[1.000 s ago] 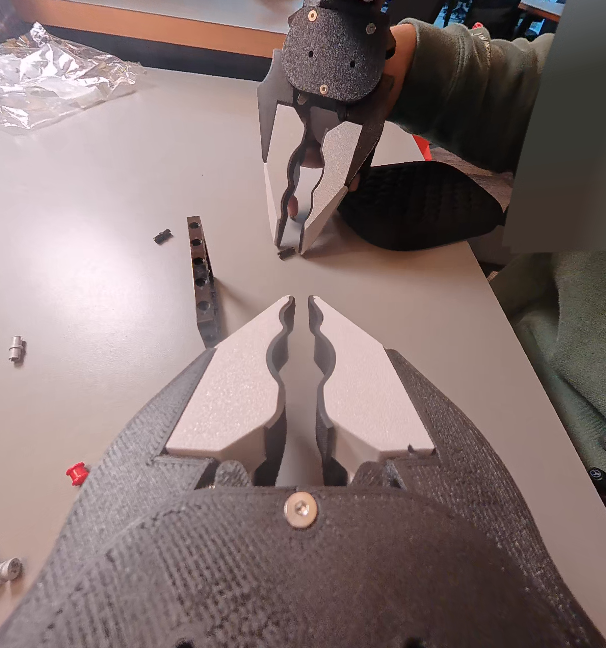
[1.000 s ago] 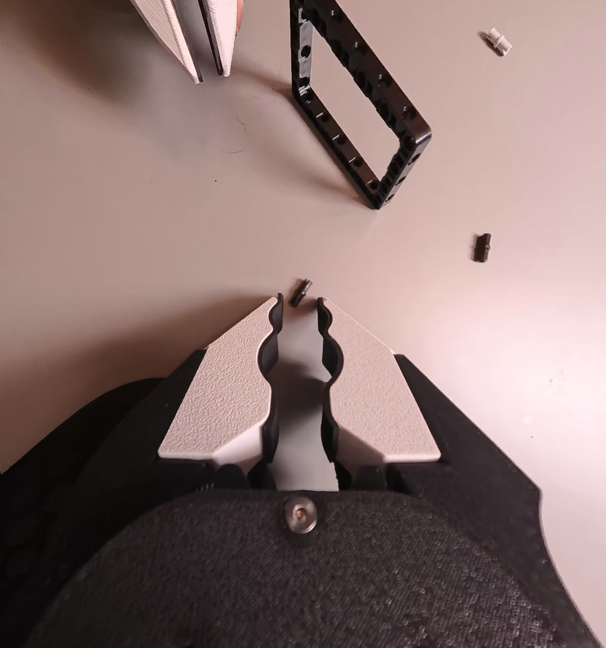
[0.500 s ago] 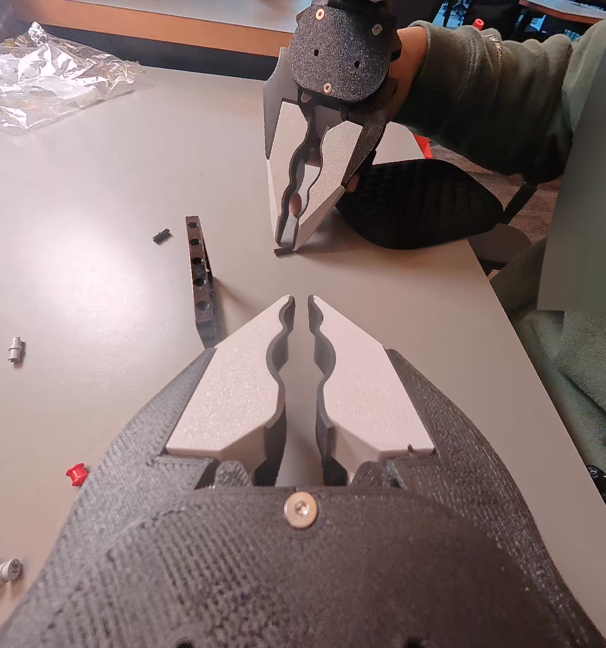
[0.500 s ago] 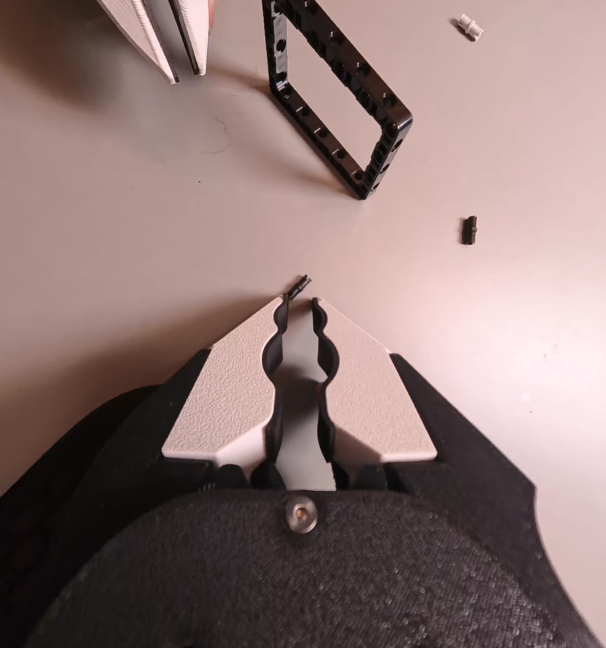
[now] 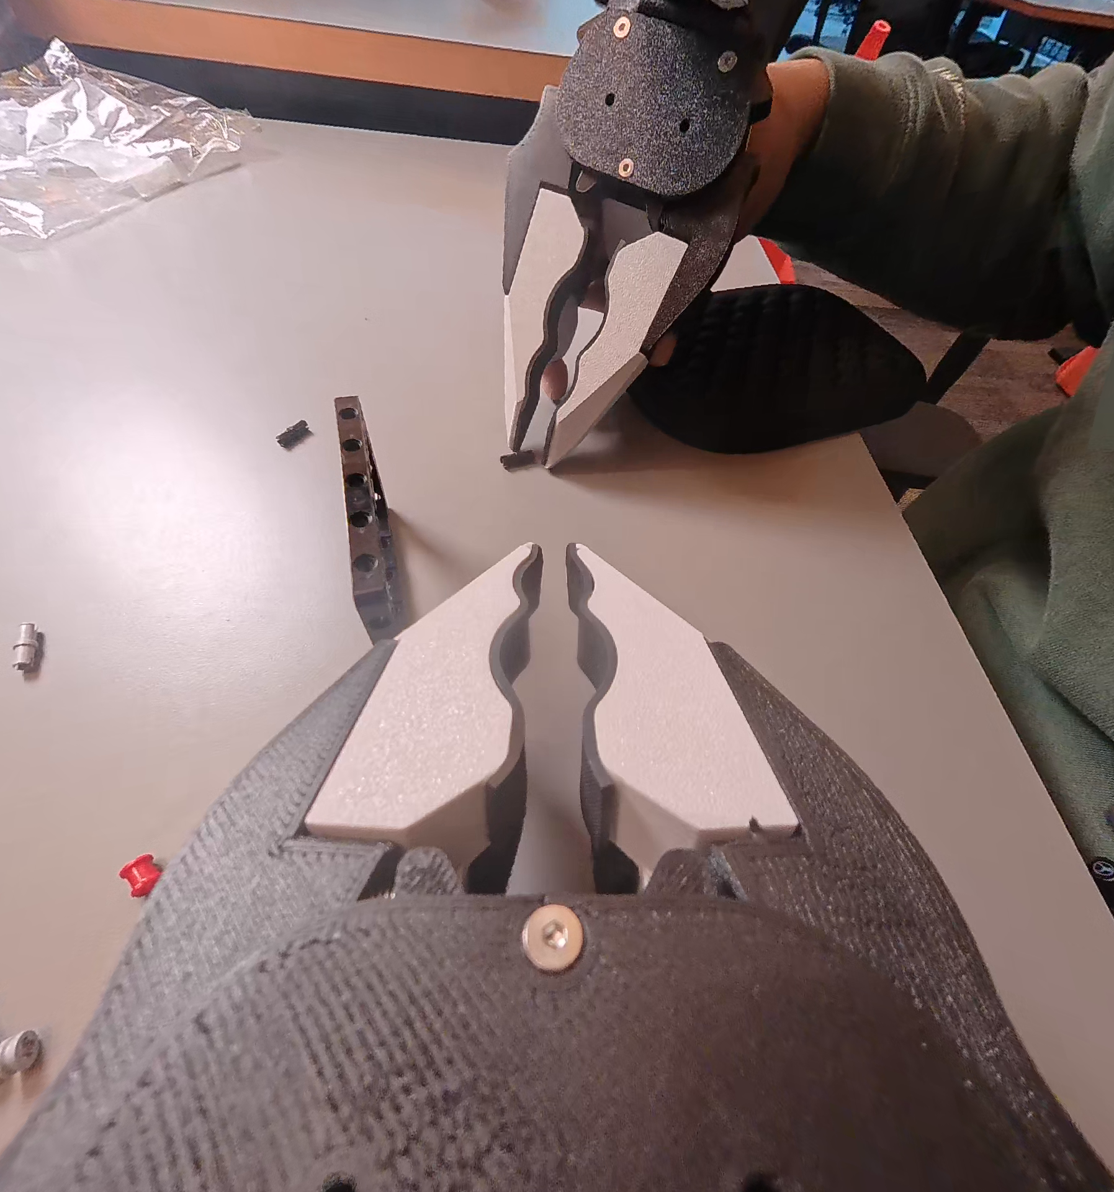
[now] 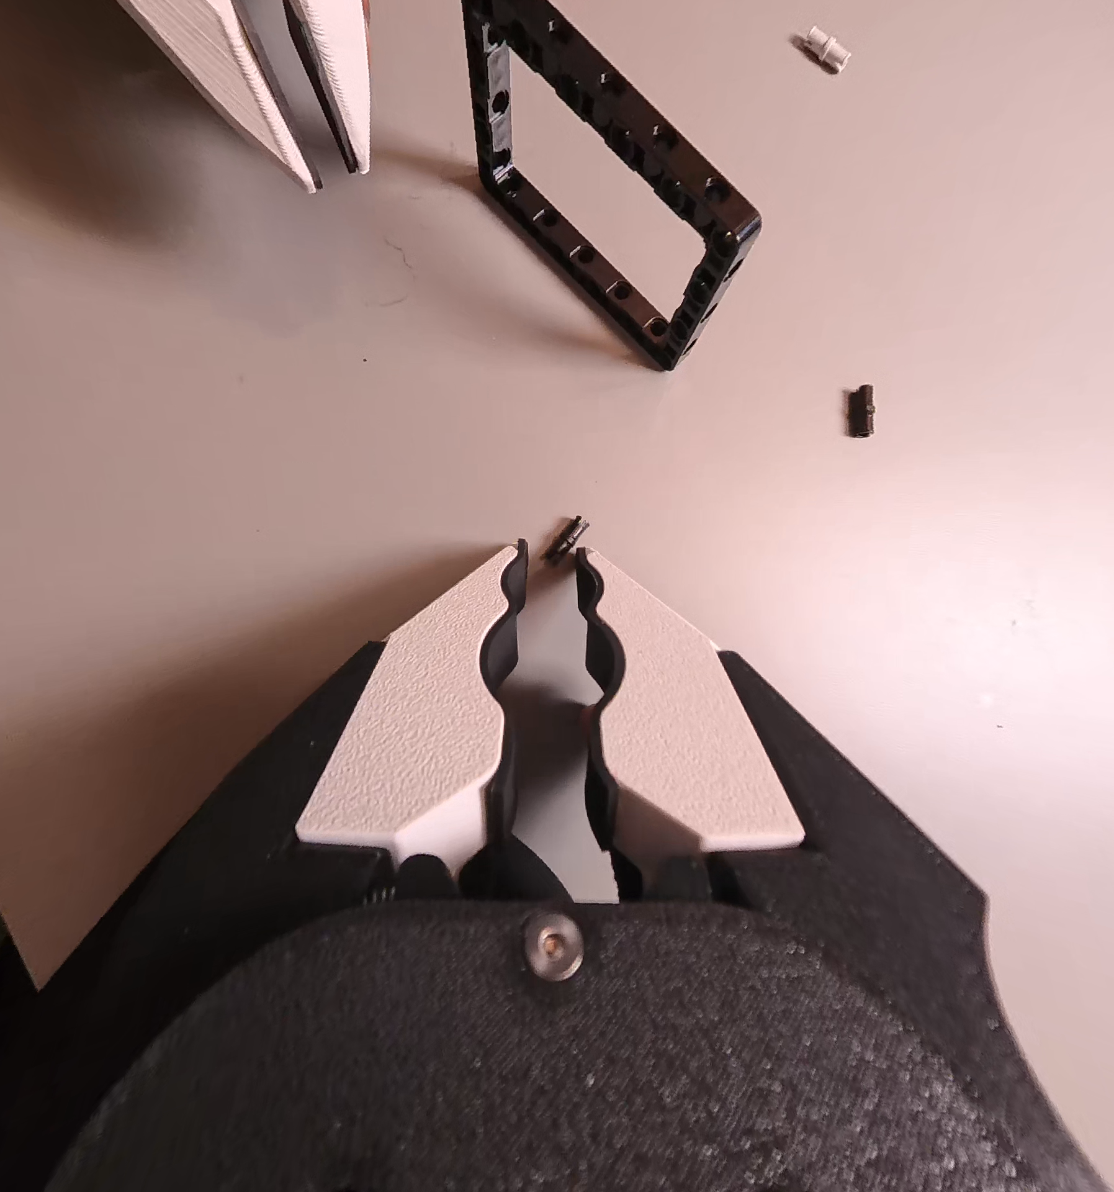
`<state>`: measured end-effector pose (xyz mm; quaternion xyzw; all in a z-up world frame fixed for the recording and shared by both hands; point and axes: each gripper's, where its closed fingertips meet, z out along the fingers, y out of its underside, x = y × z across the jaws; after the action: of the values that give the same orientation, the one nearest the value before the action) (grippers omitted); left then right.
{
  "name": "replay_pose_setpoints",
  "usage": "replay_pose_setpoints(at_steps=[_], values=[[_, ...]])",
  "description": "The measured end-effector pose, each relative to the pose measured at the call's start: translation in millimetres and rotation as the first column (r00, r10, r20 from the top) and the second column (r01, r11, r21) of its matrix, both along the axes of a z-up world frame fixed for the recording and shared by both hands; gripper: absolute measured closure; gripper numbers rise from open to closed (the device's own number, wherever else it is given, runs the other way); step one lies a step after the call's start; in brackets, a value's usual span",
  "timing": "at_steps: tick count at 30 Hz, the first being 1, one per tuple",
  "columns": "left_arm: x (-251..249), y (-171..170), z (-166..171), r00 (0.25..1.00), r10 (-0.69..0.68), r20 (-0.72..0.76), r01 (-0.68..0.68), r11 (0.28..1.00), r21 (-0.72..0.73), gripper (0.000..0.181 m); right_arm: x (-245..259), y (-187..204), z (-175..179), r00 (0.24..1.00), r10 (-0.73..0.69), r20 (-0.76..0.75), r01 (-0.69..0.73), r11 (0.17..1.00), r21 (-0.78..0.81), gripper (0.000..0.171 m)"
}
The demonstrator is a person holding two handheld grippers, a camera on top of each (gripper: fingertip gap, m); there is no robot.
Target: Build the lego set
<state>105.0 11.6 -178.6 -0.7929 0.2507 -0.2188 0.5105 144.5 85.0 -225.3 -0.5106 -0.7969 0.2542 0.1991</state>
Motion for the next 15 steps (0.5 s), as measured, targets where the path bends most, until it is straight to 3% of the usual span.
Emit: replay_pose_setpoints(at_steps=[5, 8, 11, 15], values=[[1, 0, -1, 1.0, -0.001, -0.01, 0.001, 1.0, 0.002, 0.176, -3, 4, 0, 1.0, 0.003, -0.026, -0.001, 0.999, 0.053, 0.169], [2, -1, 0, 1.0, 0.002, -0.01, -0.002, 1.0, 0.007, 0.176, -9, 3, 13, 0.987, 0.063, -0.151, -0.039, 0.987, 0.156, 0.17], [5, 0, 6, 1.0, 0.013, 0.01, -0.014, 0.999, 0.032, 0.175, -14, -25, 51, 0.899, 0.231, -0.371, -0.136, 0.955, 0.263, 0.17], [14, 1, 23, 0.997, 0.014, 0.082, -0.021, 0.996, 0.086, 0.17, -16, -45, 78, 0.803, 0.382, -0.457, -0.141, 0.867, 0.477, 0.17]])
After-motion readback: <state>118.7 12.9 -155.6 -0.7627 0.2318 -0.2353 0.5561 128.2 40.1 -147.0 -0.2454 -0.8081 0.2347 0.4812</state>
